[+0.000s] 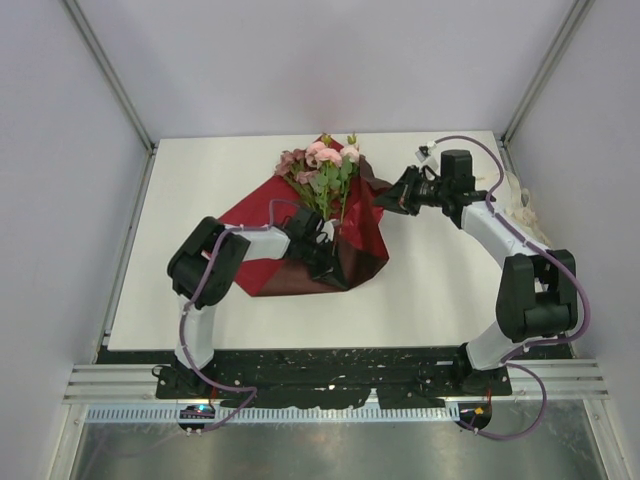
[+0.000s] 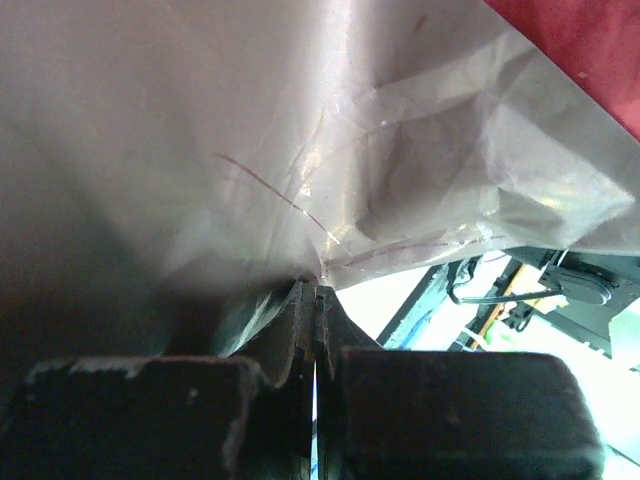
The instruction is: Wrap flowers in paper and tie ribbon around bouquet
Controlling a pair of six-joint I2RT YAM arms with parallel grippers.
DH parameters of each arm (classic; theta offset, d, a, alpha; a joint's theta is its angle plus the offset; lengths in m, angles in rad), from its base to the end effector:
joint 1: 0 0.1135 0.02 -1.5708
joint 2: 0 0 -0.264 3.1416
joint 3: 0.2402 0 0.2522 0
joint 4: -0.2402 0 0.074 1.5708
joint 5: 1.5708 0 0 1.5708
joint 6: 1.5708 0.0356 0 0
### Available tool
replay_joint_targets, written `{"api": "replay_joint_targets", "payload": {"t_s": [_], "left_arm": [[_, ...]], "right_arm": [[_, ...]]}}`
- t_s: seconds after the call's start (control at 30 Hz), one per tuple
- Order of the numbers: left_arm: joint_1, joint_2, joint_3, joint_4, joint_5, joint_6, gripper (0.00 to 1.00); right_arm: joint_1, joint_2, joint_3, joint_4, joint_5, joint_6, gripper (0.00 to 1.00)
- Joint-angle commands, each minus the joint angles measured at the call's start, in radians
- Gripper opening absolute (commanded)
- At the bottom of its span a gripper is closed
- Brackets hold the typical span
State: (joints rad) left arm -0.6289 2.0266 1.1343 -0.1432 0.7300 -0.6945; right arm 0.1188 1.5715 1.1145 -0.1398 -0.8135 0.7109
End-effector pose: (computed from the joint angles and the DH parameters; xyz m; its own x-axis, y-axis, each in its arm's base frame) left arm 0.2997 -0.2474 0.1110 -0.9910 0.1312 -0.0248 0.1030 0.6331 -0.7672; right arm 0.3424 0.0669 0.2679 -0.8654 0.3481 -0.3603 -0.1498 0.5064 0.8492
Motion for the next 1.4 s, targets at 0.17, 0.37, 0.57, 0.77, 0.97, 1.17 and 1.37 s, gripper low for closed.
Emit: {"api": "replay_joint_targets", "payload": {"t_s": [0.17, 0.37, 0.57, 0.77, 0.97, 1.17, 1.37], "left_arm": [[0.011, -0.259, -0.014, 0.082, -0.092, 0.035, 0.55], [0.153, -0.471, -0.1, -0.082, -0.115, 0.07, 0.76], [0.324, -0.467, -0.094, -0.285, -0.242, 0.289, 0.86], [0.321, -0.312, -0.047, -0.322, -0.187, 0.311, 0.76], [0.321, -0.237, -0.033, -0.216, -0.123, 0.25, 0.3], [0.314, -0.192, -0.018, -0.162, -0.093, 0.217, 0.0], [0.313, -0.14, -0.011, -0.165, -0.113, 0.22, 0.0]], "right_arm": [[0.007, 0.015, -0.002, 0.006, 0.025, -0.025, 0.06], [0.007, 0.015, -0.007, -0.014, 0.034, -0.051, 0.06], [0.015, 0.009, -0.005, 0.002, 0.017, -0.034, 0.06], [0.036, 0.019, 0.002, 0.028, 0.022, 0.005, 0.06], [0.073, 0.038, 0.011, 0.092, 0.019, 0.074, 0.06], [0.137, 0.074, 0.004, 0.224, 0.02, 0.2, 0.06], [0.232, 0.157, 0.002, 0.414, 0.042, 0.387, 0.06]]}}
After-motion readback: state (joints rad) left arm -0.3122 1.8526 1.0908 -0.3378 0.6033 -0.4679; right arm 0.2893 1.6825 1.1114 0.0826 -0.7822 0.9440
